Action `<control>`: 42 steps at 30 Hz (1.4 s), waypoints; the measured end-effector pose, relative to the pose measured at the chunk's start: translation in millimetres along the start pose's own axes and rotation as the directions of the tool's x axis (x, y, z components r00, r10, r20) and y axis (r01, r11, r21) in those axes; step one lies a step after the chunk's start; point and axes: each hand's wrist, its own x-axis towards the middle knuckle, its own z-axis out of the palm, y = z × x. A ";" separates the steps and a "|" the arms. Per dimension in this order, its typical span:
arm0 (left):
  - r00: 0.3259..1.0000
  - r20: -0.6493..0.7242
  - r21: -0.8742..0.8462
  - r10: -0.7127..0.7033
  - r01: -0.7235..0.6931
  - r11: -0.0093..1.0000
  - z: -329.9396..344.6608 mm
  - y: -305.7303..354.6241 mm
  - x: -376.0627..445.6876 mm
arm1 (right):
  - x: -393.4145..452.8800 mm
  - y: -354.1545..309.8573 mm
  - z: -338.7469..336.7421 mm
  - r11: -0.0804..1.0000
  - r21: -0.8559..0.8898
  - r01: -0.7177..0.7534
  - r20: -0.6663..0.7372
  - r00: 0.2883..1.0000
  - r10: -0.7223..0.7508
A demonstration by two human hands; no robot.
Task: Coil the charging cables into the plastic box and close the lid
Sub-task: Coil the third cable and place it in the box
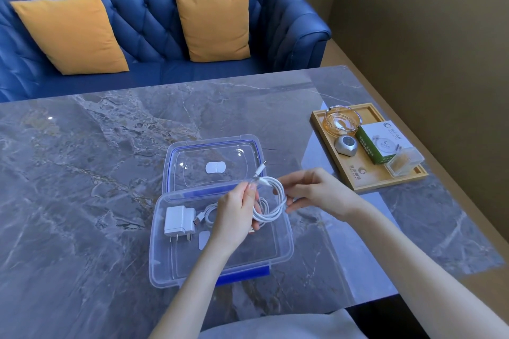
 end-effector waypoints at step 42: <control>0.955 0.261 0.218 -0.140 0.083 0.972 -35.6 -53.4 2.6 | 28.9 43.8 37.7 0.922 -0.386 0.027 -0.065 0.996 -0.056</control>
